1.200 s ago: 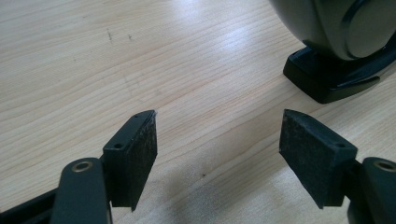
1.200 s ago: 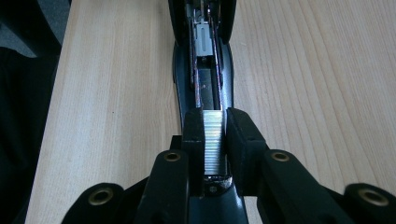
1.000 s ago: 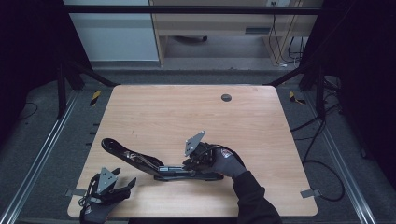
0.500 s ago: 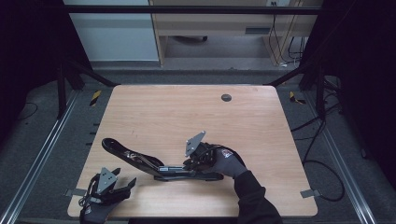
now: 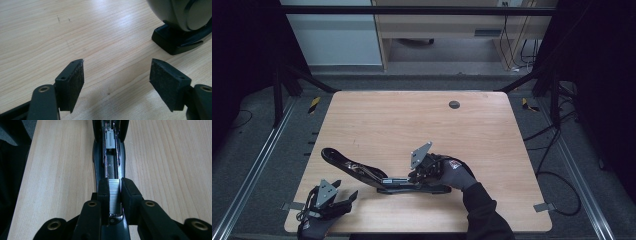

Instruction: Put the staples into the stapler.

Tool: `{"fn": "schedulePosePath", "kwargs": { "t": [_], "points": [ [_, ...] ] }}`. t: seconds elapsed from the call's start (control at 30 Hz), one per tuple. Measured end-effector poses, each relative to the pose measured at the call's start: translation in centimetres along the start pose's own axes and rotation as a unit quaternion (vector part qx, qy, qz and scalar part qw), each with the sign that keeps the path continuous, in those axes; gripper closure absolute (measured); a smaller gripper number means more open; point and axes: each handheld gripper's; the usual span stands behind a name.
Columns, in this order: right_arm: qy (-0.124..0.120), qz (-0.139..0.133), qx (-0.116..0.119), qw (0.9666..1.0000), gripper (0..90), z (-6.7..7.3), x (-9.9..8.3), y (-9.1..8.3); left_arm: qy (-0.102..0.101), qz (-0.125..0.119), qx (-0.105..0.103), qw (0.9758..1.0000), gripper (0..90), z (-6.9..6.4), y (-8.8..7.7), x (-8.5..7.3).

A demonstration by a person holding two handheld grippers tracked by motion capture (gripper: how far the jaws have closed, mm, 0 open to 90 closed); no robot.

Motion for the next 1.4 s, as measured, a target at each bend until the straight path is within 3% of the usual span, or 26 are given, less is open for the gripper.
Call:
{"fn": "schedulePosePath", "kwargs": {
  "t": [0.2,0.33,0.4,0.5,0.63,0.8,1.0,1.13,1.33,1.37,1.4],
  "points": [
    [-0.004,0.001,0.000,1.0000,78.1,0.0,0.0,0.1,0.000,0.000,0.000,1.0000,27.1,0.0,0.0,0.0],
    [0.007,0.011,0.002,0.9999,77.4,-0.2,0.0,0.3,-0.002,-0.001,0.000,1.0000,27.1,0.0,0.0,0.0],
    [0.015,0.012,0.000,0.9998,71.5,-0.2,0.0,0.3,-0.002,-0.001,0.000,1.0000,27.1,0.0,0.0,0.0],
    [0.021,0.014,-0.004,0.9997,69.7,-0.2,0.0,0.2,-0.002,-0.001,0.000,1.0000,27.1,0.0,0.0,0.0],
    [0.031,0.003,-0.011,0.9995,69.0,-0.2,0.0,-0.2,-0.002,-0.002,0.000,1.0000,27.0,0.0,-0.1,0.0],
    [0.063,-0.020,-0.033,0.9973,68.1,0.2,0.1,-1.0,-0.004,-0.006,-0.001,1.0000,26.9,-0.1,-0.2,0.1],
    [0.108,-0.036,-0.075,0.9907,68.0,0.5,-0.3,-1.5,-0.006,-0.011,-0.001,0.9999,26.6,-0.2,-0.3,0.2],
    [0.133,-0.061,-0.111,0.9829,66.2,0.6,-0.6,-2.2,-0.008,-0.018,0.000,0.9998,26.6,-0.1,-0.5,0.2],
    [0.178,-0.102,-0.167,0.9645,64.6,0.6,-2.0,-3.3,-0.010,-0.024,-0.001,0.9997,26.6,-0.2,-0.8,0.3],
    [0.184,-0.110,-0.179,0.9601,64.7,0.7,-2.4,-3.5,-0.009,-0.025,0.000,0.9997,26.6,-0.2,-0.8,0.3],
    [0.187,-0.117,-0.182,0.9583,64.7,0.7,-2.7,-3.6,-0.010,-0.027,0.000,0.9996,26.6,-0.2,-0.8,0.3]
  ]
}}
Point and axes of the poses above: each handheld gripper's, and its own axes: y roughly forward along the jaws, x roughly out of its top, z roughly to its left, and after that the axes turned 12 degrees about y, right-handed
